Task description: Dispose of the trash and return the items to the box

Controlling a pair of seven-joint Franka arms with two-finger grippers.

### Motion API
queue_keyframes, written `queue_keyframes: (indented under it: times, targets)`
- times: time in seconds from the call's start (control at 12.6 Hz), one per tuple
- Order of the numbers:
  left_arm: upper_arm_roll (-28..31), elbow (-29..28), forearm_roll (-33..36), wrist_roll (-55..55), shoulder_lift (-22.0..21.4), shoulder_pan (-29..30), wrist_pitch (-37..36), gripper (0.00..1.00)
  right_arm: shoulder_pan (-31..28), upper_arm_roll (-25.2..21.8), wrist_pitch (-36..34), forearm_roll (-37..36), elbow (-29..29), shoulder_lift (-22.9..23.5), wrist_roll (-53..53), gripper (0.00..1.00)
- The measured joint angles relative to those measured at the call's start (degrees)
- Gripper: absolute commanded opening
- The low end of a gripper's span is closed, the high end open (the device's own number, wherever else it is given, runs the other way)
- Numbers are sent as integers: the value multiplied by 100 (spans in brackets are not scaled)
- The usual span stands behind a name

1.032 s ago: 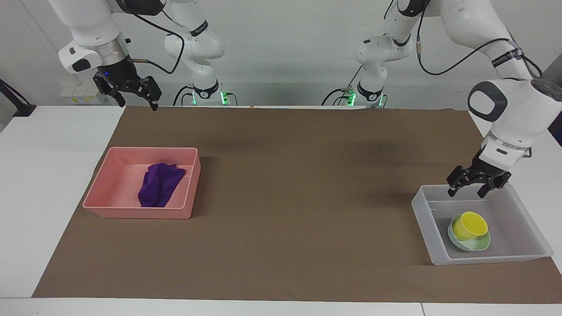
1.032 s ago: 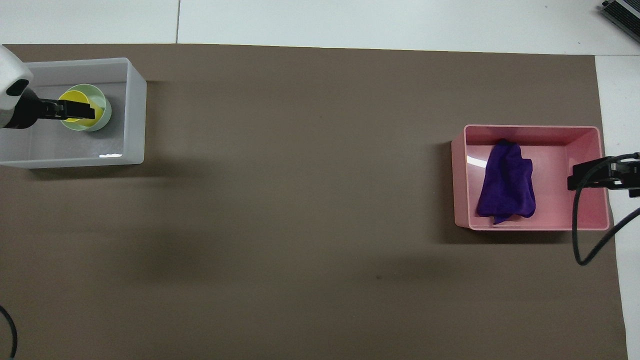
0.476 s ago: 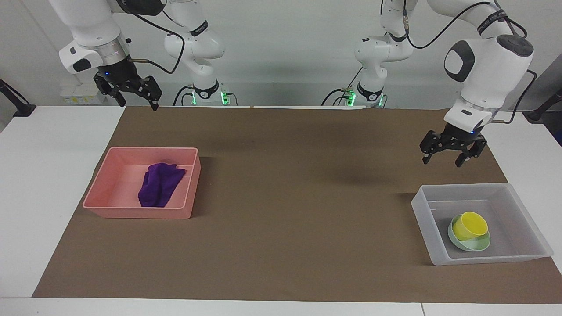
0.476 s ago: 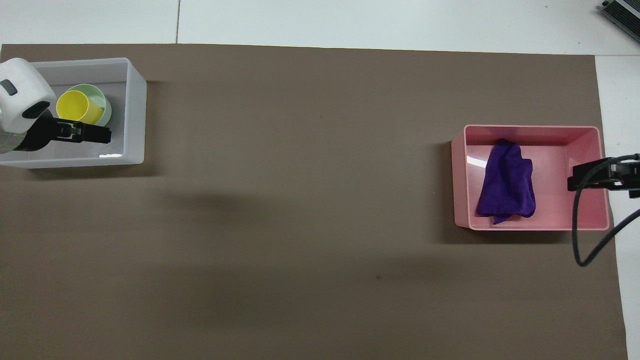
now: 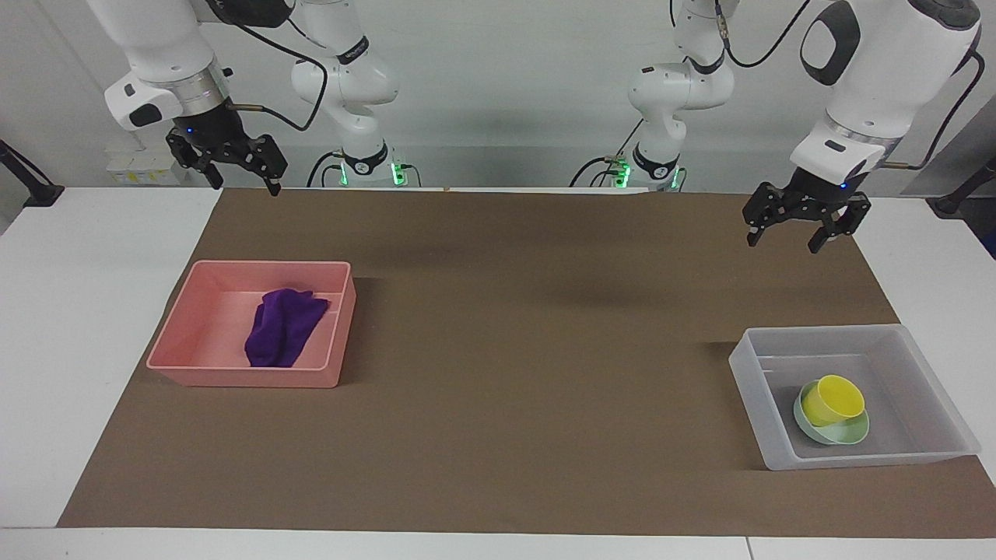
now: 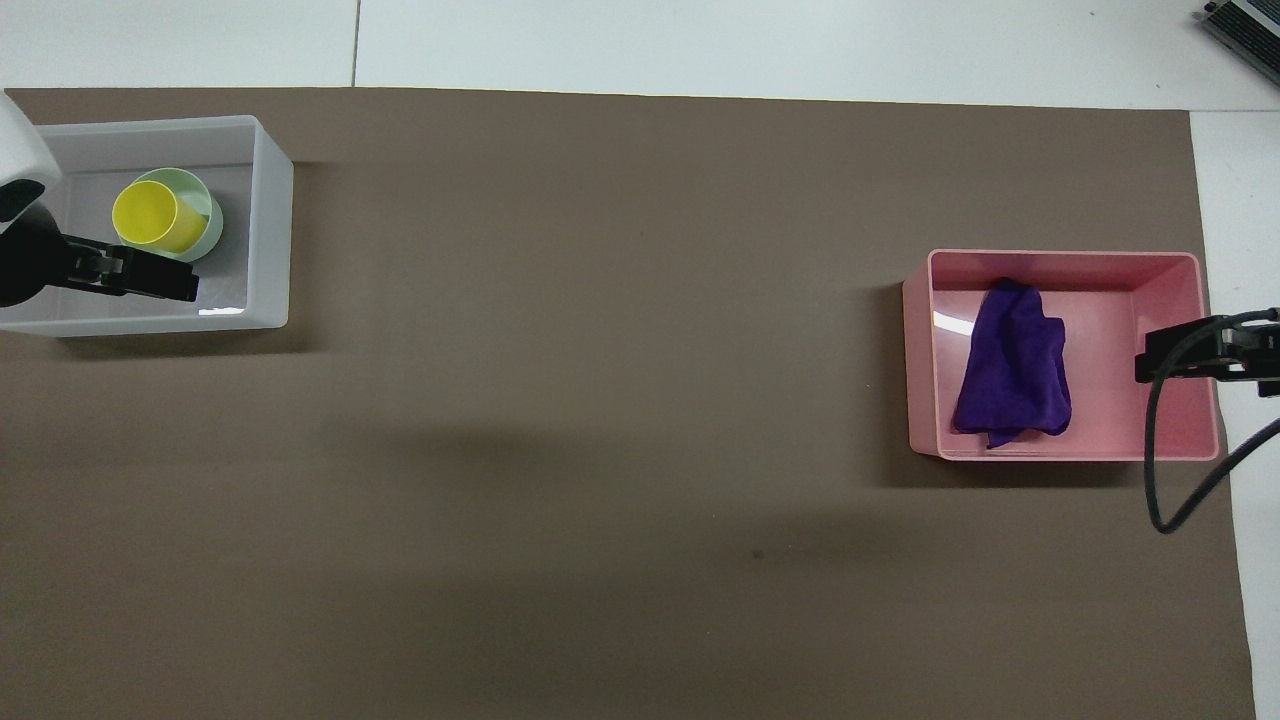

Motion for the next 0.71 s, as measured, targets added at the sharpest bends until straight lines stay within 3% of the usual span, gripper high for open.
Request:
queue_keyframes:
  times: [0.71]
  targets:
    - [364, 428, 6, -6, -196, -456, -957, 100, 0, 0, -22, 5, -20, -23, 0, 100]
